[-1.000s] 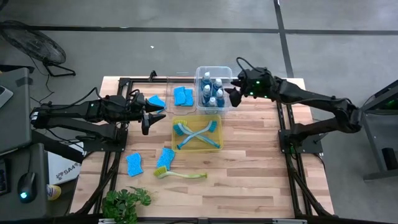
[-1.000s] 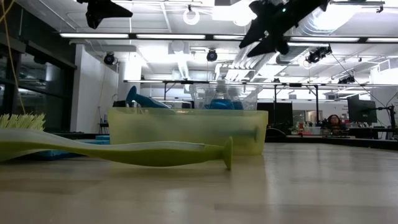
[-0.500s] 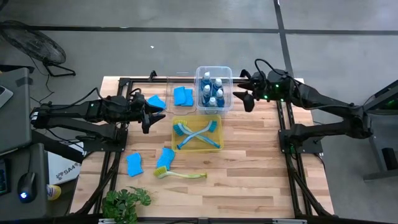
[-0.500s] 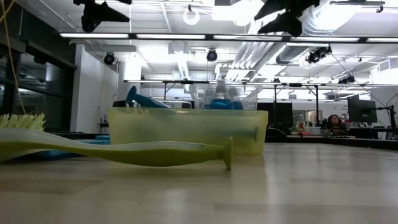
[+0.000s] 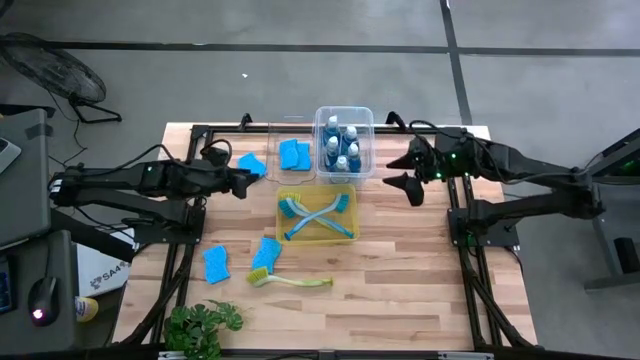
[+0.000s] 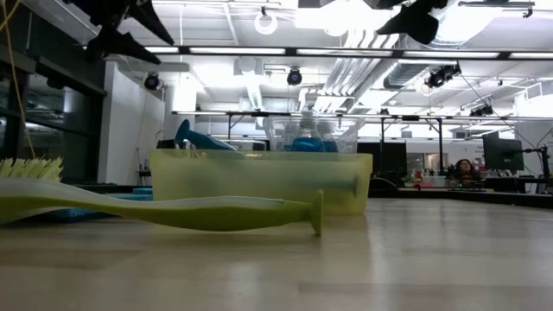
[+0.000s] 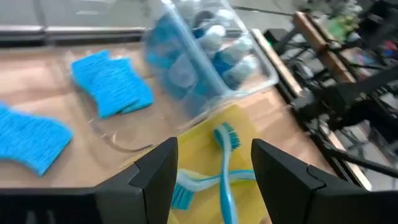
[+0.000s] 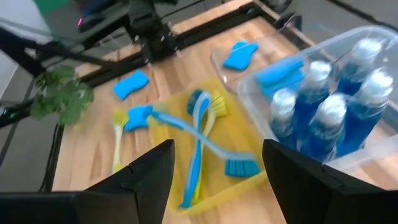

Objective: Pick & Place Kitchen Sink Supplies
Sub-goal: Put the blue sponge into the transparent bin

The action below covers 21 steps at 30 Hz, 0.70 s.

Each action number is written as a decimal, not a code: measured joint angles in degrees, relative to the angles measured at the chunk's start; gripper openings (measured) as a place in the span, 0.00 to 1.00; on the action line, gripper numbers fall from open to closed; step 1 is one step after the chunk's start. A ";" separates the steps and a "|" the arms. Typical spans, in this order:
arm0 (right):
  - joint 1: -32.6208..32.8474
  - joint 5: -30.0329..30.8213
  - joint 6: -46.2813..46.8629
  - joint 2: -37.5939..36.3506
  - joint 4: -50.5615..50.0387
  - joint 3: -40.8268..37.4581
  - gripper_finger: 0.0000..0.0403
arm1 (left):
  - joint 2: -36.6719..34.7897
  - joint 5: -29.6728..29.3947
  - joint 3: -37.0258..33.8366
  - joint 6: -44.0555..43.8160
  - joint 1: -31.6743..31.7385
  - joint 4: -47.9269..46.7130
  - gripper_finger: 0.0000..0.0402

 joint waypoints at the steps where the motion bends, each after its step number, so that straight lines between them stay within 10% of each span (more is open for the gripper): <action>1: 0.50 0.01 0.00 -0.19 -0.79 0.00 0.59 | 0.20 -0.32 0.00 -1.12 0.02 -0.54 0.50; 8: 4.25 0.21 2.82 -0.55 -4.81 0.00 0.59 | 3.43 0.02 -0.04 -4.61 2.52 -3.52 0.50; 21: 10.30 8.67 11.86 -0.50 -8.28 0.00 0.59 | 12.36 26.83 -0.04 13.99 29.47 2.07 0.50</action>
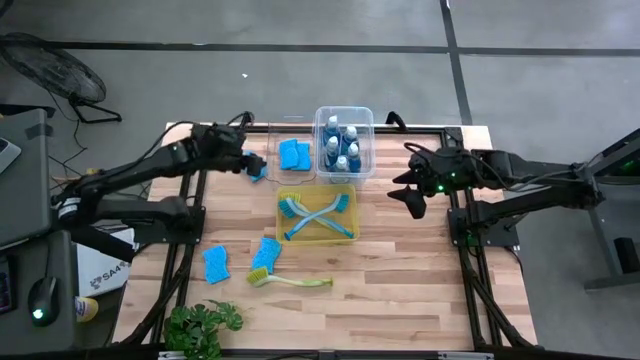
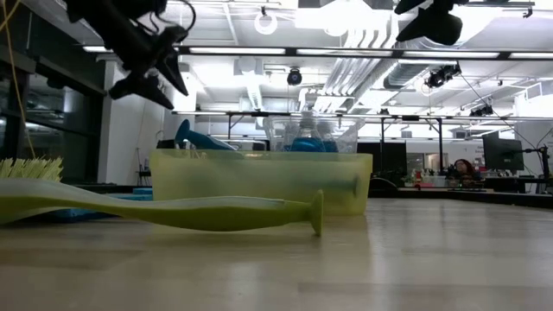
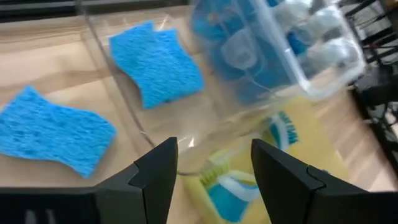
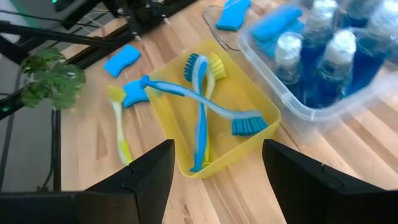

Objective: Pick & Place Kitchen Sink Supplies
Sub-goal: Put the blue sponge into the transparent bin

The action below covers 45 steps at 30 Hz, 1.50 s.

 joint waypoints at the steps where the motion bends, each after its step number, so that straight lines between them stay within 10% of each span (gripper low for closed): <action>1: 0.27 0.44 0.93 0.00 -0.34 0.00 0.59 | 0.52 1.54 0.00 1.30 2.21 -0.06 0.50; 15: 3.44 8.12 6.20 0.02 -0.74 0.00 0.59 | 11.92 16.83 0.00 12.46 24.23 -0.31 0.50; 45: 3.41 11.80 7.66 0.04 -0.72 -0.02 0.59 | 31.20 -1.49 0.03 13.16 27.25 -1.19 0.50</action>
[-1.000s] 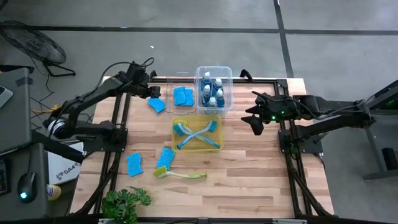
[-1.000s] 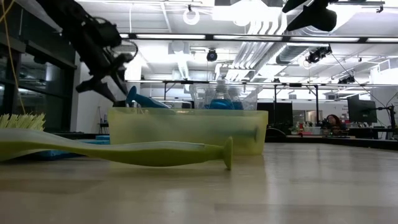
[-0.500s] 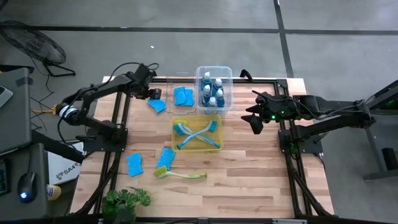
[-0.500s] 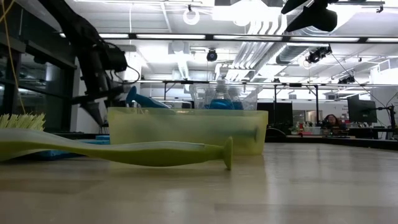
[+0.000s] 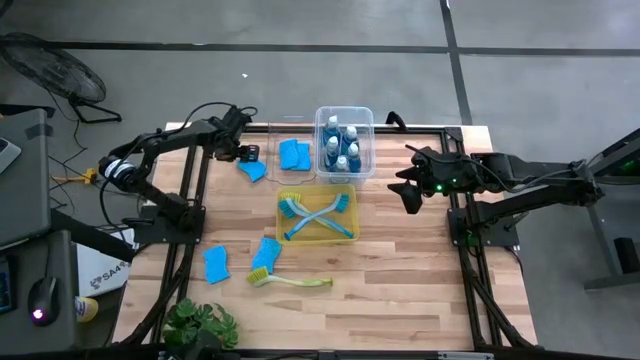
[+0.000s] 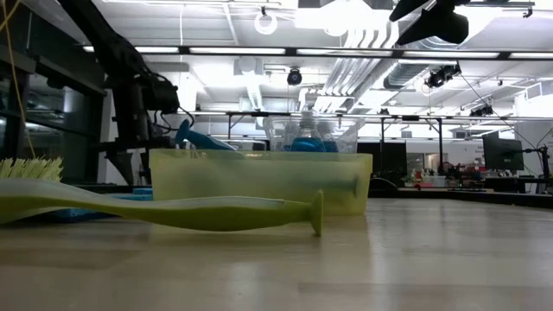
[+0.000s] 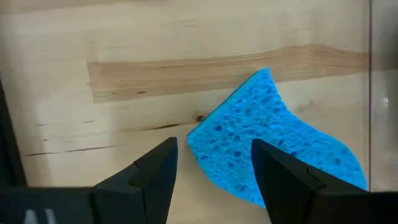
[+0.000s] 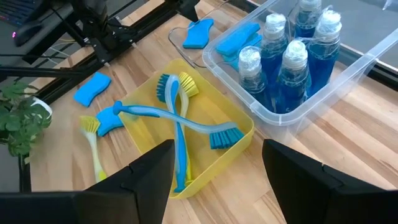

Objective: Pick & Place Kitchen Sink Supplies
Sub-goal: Put the blue sponge into the transparent bin

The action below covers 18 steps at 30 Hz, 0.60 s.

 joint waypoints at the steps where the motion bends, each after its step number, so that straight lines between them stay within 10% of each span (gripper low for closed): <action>1: 0.00 0.25 0.02 0.00 0.00 0.00 0.59 | 0.33 0.02 0.02 0.00 -0.02 0.09 0.50; 18: 0.00 0.40 1.31 0.00 0.02 0.00 0.59 | 2.87 0.21 0.04 -0.01 -0.11 0.10 0.48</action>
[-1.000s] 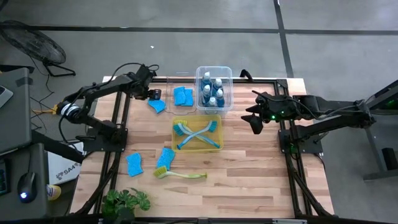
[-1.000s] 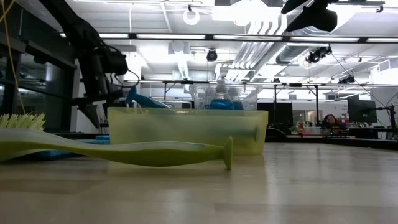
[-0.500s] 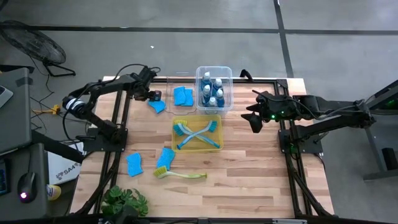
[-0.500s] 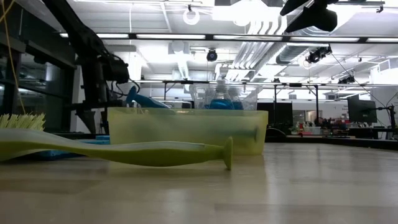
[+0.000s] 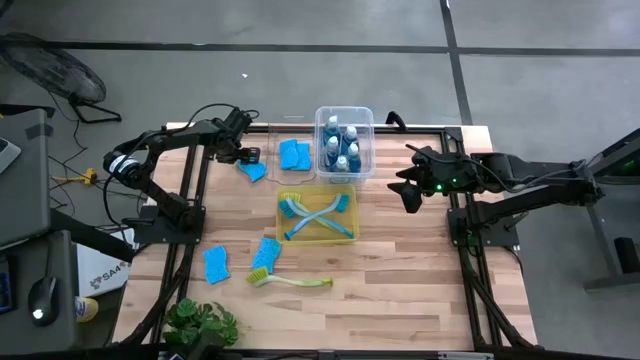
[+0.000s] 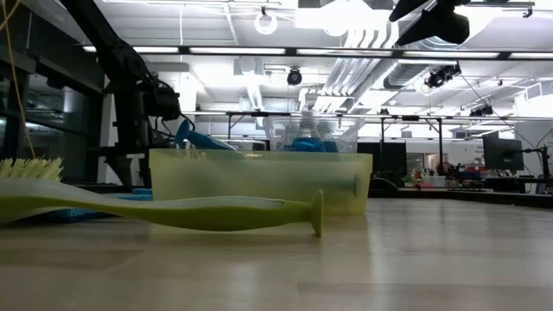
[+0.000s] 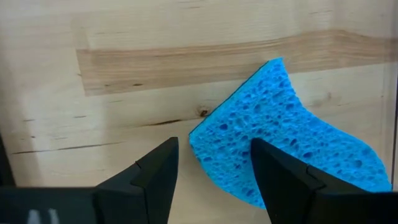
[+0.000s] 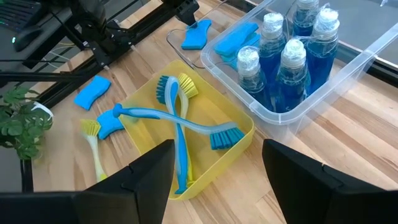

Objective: Pick & Place Kitchen Sink Supplies
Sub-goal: Put the blue sponge into the transparent bin

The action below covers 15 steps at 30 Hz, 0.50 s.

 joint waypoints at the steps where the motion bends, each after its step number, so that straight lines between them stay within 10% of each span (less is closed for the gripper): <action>1: 0.00 0.00 0.00 0.00 0.00 0.00 0.59 | 0.00 0.00 0.00 0.01 0.00 -0.02 0.47; 15: 0.00 -0.07 0.02 0.00 0.00 0.00 0.59 | 0.00 1.55 0.00 0.03 0.00 -0.84 0.25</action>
